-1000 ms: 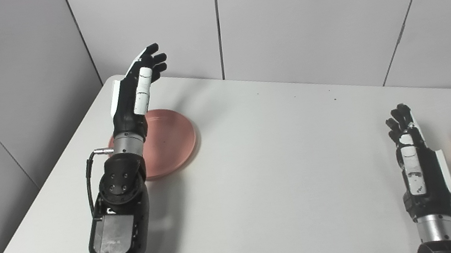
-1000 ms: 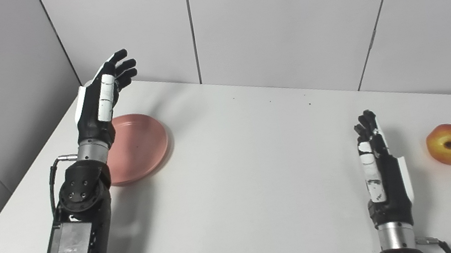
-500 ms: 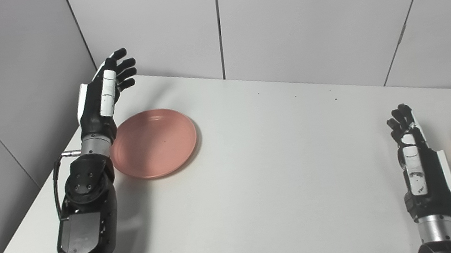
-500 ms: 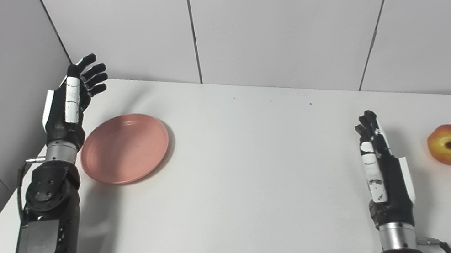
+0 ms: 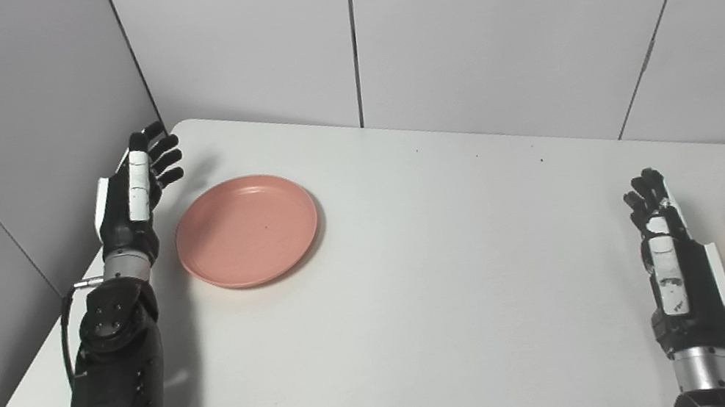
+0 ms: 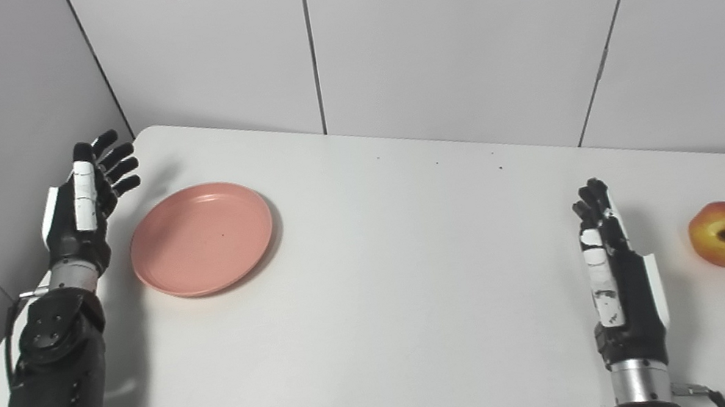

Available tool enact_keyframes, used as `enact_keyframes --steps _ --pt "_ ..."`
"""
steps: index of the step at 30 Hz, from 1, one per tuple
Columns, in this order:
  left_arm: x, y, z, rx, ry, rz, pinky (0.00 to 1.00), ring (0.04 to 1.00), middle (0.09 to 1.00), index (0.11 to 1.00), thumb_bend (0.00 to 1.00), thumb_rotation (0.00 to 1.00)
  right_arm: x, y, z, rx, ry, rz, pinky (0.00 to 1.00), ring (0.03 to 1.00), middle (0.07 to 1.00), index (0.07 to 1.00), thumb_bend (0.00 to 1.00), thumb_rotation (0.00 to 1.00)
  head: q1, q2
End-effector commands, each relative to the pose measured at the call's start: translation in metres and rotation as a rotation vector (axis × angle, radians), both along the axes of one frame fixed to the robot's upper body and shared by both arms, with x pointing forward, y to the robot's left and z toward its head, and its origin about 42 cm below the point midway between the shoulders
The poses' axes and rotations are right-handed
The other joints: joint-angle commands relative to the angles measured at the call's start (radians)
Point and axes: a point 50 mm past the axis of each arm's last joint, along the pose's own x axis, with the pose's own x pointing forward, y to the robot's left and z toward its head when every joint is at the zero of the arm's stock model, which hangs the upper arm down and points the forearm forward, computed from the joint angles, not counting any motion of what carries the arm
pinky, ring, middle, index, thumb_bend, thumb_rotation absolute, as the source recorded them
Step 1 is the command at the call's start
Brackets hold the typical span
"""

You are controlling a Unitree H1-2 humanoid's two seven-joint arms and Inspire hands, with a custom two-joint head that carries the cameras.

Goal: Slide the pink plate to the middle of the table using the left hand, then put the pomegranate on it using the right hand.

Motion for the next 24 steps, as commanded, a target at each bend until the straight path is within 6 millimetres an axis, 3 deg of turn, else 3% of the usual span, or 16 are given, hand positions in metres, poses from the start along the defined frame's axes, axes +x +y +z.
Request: enact_keyframes --steps 1,15,24 --pt "0.009 0.008 0.022 0.022 -0.103 -0.001 0.76 0.806 0.815 0.818 0.96 1.0 -0.011 -0.009 -0.024 -0.011 0.079 -0.017 1.0 0.942 0.95 0.954 0.59 0.94 0.001 0.001" --pt "0.02 0.011 -0.011 -0.035 -0.081 0.014 0.8 0.818 0.812 0.814 0.98 1.0 -0.012 -0.008 -0.024 0.002 0.079 -0.012 1.0 0.945 0.951 0.958 0.59 0.93 0.003 0.0" --pt "0.029 -0.003 -0.024 -0.079 -0.049 -0.018 0.84 0.845 0.836 0.832 0.96 1.0 -0.013 -0.007 -0.024 -0.004 0.078 -0.017 1.0 0.938 0.947 0.953 0.6 0.93 0.0 0.005"
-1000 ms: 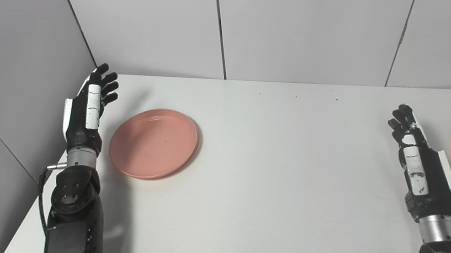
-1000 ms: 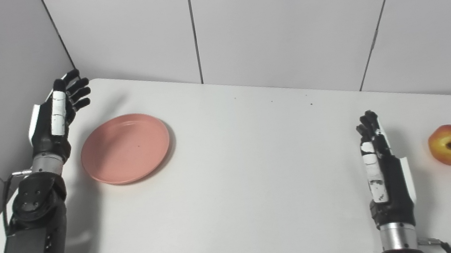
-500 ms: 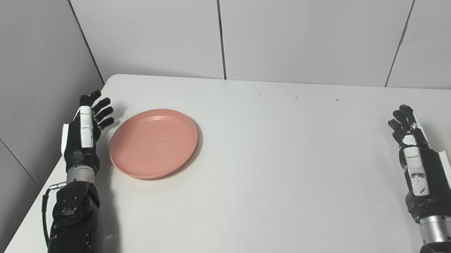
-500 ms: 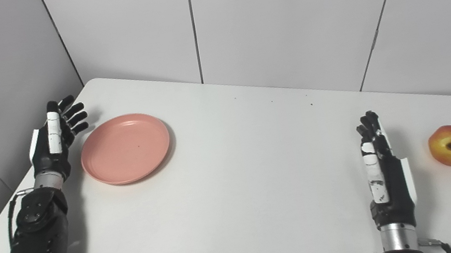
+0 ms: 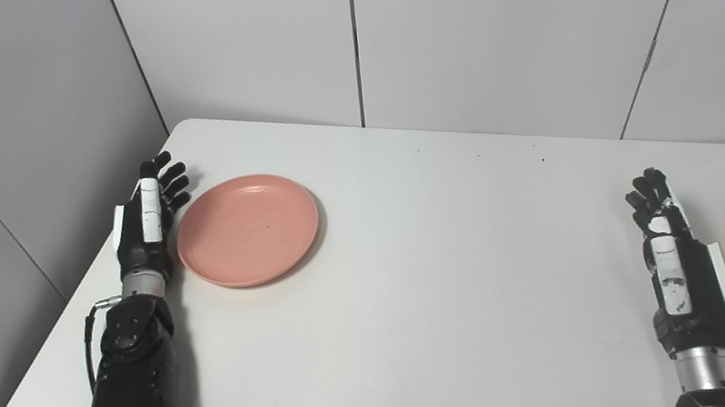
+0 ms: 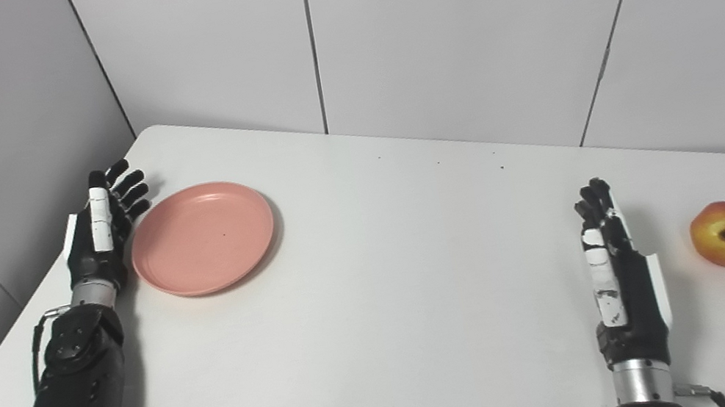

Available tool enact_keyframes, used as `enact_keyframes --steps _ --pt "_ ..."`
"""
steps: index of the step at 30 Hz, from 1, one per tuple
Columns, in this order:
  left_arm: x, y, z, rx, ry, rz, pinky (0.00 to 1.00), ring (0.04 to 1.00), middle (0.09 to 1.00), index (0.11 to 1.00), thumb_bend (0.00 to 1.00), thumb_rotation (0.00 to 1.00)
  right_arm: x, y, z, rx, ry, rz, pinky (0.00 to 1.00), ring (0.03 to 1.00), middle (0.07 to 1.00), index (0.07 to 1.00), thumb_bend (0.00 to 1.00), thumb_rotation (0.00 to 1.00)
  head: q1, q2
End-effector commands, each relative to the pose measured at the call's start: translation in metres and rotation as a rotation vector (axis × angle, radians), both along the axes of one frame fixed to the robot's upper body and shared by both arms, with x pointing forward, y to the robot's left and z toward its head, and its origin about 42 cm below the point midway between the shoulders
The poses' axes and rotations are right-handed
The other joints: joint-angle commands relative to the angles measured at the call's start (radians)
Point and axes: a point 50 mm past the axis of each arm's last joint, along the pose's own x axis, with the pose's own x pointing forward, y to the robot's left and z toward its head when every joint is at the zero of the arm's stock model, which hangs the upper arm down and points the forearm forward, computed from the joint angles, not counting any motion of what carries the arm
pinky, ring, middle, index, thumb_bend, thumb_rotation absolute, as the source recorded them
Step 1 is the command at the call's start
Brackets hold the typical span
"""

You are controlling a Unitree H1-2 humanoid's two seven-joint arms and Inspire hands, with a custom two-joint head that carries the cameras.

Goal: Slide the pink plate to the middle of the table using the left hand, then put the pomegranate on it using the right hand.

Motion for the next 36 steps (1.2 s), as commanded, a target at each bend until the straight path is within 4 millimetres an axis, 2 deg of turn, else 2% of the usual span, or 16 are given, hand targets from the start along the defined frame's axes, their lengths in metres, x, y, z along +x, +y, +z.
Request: enact_keyframes --steps 1,13,22,26,36 --pt "0.017 -0.005 0.021 -0.012 -0.08 -0.029 0.85 0.848 0.837 0.831 0.96 1.0 -0.012 -0.007 -0.024 -0.012 0.077 -0.016 1.0 0.937 0.946 0.953 0.59 0.93 0.001 0.001" --pt "0.022 -0.026 0.02 -0.036 -0.08 -0.135 0.82 0.834 0.828 0.823 0.94 1.0 -0.013 -0.008 -0.023 -0.015 0.083 -0.014 1.0 0.943 0.95 0.957 0.59 0.95 0.002 0.007" --pt "0.019 -0.041 0.027 -0.049 -0.038 -0.224 0.83 0.838 0.836 0.834 0.89 1.0 -0.012 -0.006 -0.022 -0.013 0.071 -0.015 0.99 0.938 0.948 0.954 0.58 0.94 0.004 0.01" --pt "0.018 -0.048 0.031 -0.038 -0.026 -0.254 0.83 0.838 0.839 0.838 0.89 1.0 -0.011 -0.006 -0.022 -0.007 0.076 -0.011 1.0 0.942 0.95 0.955 0.59 0.94 0.003 0.011" --pt "0.023 -0.077 0.035 -0.005 0.01 -0.35 0.84 0.853 0.855 0.854 0.9 1.0 -0.01 -0.003 -0.021 -0.005 0.074 -0.011 1.0 0.94 0.944 0.951 0.59 0.94 -0.02 0.017"
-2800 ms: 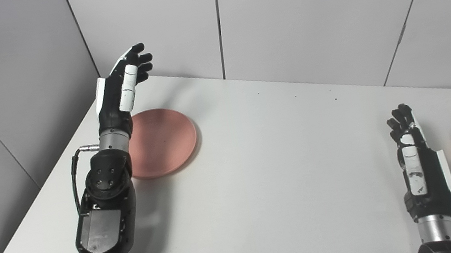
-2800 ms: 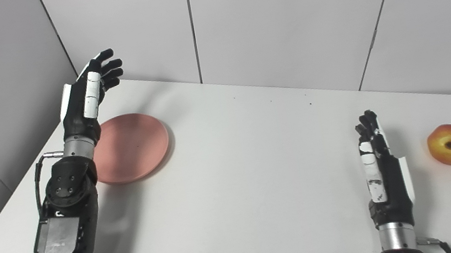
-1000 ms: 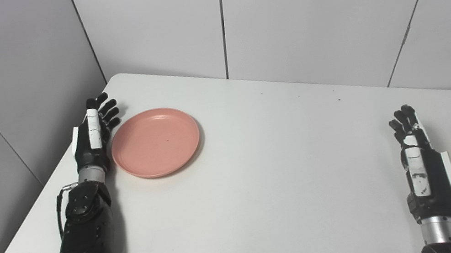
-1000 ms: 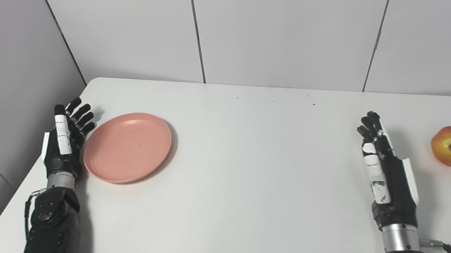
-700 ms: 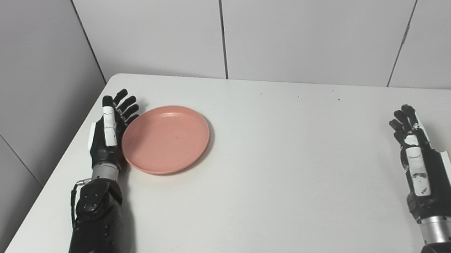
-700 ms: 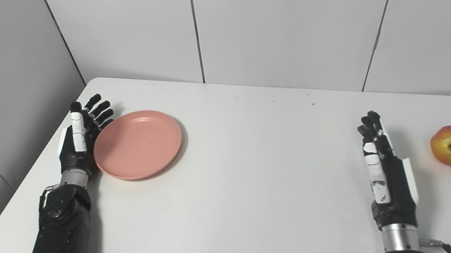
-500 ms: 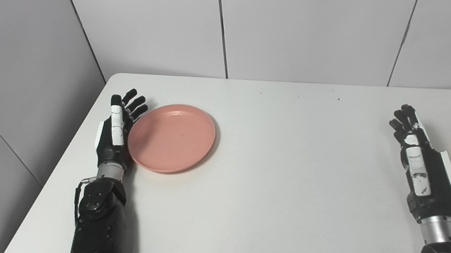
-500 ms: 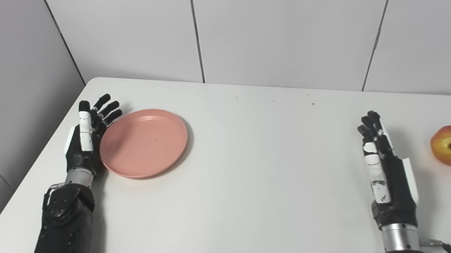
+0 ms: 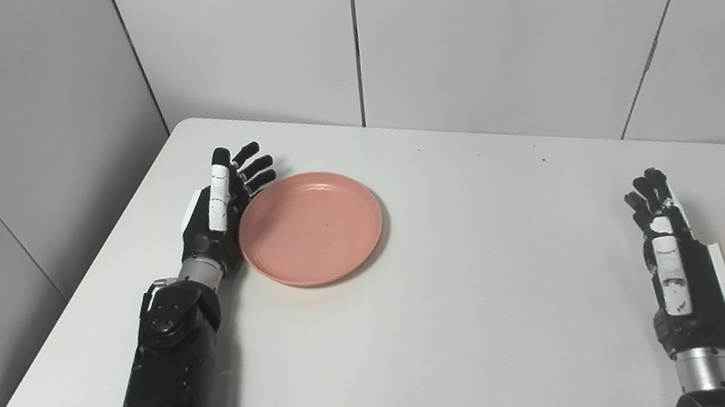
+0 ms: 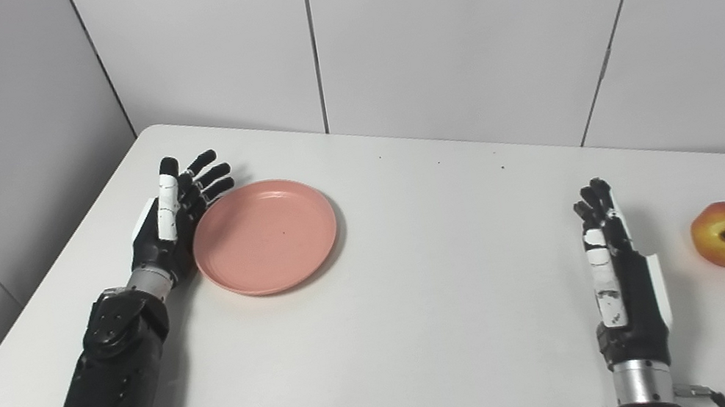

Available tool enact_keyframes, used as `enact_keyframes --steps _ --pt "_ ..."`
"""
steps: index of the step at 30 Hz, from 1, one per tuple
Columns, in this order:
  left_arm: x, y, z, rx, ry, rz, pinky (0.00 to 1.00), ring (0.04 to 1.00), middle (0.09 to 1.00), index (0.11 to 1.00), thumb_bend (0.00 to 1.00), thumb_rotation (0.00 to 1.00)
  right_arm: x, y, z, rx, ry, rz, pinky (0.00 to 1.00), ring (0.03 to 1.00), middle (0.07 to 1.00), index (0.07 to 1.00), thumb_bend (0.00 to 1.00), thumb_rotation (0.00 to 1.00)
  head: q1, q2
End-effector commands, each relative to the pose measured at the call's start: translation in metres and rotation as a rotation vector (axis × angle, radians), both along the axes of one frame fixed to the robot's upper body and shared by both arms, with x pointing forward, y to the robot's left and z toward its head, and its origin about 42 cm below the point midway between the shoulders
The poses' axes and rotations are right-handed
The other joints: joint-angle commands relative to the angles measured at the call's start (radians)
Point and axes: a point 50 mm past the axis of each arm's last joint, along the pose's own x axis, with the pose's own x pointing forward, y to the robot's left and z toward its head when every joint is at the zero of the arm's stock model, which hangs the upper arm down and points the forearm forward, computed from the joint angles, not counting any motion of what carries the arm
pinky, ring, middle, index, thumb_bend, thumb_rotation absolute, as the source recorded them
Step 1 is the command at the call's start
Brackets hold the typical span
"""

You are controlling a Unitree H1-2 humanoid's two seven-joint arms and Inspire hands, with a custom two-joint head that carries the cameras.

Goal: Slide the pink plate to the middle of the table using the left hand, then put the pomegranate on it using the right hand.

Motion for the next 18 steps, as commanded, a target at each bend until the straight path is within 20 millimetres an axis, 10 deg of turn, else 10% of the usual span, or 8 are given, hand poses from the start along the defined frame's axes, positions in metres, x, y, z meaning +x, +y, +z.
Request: enact_keyframes --steps 1,18 --pt "0.01 -0.007 0.02 0.055 -0.052 -0.043 0.84 0.86 0.861 0.862 0.9 1.0 -0.01 -0.004 -0.022 -0.002 0.076 -0.013 1.0 0.938 0.943 0.95 0.59 0.93 -0.007 0.003" --pt "0.012 -0.046 0.014 0.072 -0.038 -0.09 0.9 0.905 0.897 0.902 0.89 1.0 -0.01 0.006 -0.016 -0.006 0.075 -0.029 0.98 0.933 0.932 0.941 0.6 0.95 -0.074 0.034"
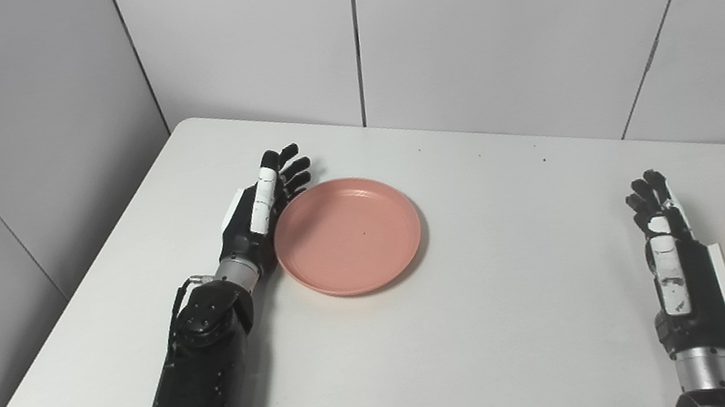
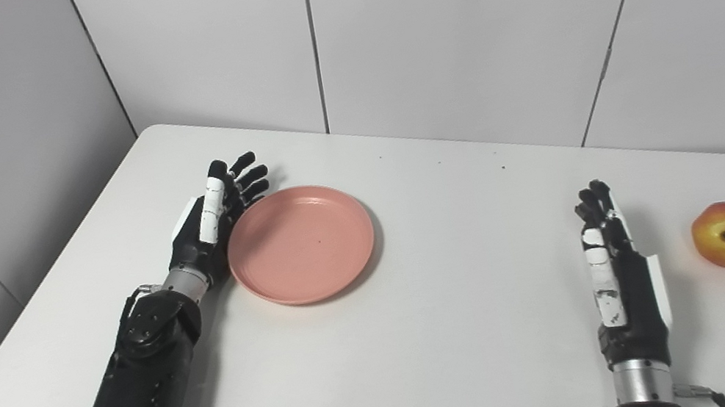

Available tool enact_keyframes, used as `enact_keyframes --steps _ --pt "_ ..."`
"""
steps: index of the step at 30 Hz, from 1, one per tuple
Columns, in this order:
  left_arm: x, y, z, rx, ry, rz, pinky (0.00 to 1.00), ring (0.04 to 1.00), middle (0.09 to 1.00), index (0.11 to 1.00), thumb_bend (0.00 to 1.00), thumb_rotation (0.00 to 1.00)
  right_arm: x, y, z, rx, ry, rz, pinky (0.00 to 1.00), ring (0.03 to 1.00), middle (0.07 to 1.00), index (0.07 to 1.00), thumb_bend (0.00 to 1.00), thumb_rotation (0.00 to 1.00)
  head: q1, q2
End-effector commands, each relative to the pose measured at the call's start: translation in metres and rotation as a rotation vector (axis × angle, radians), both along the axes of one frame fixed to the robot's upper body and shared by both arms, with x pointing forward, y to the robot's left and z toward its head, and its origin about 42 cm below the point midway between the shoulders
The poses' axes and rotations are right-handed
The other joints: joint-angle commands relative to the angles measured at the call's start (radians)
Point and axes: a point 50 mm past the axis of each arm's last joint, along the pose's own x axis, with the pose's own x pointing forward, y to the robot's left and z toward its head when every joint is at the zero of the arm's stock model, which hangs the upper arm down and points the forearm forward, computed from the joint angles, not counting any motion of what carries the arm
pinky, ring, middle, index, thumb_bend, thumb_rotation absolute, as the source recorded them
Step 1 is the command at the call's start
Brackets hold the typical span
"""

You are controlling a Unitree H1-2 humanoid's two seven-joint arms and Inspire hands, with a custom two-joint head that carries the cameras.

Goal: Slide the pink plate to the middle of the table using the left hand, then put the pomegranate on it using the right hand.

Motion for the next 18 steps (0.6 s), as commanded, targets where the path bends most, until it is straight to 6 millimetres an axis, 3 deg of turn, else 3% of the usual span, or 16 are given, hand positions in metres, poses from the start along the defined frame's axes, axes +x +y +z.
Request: enact_keyframes --steps 1,12,18 --pt "0.008 -0.012 0.017 0.014 -0.05 -0.023 0.9 0.904 0.897 0.904 0.88 1.0 -0.01 0.003 -0.016 0.008 0.064 -0.01 0.99 0.934 0.932 0.939 0.6 0.95 -0.012 0.005" --pt "0.006 -0.036 0.017 0.045 -0.022 -0.057 1.0 0.95 0.938 0.946 0.85 1.0 -0.009 0.011 -0.014 -0.007 0.065 -0.015 1.0 0.94 0.933 0.94 0.63 0.96 -0.086 0.029" --pt "0.005 -0.046 0.018 0.063 -0.032 -0.092 0.95 0.934 0.934 0.947 0.83 1.0 -0.01 0.017 -0.01 -0.005 0.061 -0.01 1.0 0.947 0.937 0.947 0.62 0.96 -0.128 0.047"
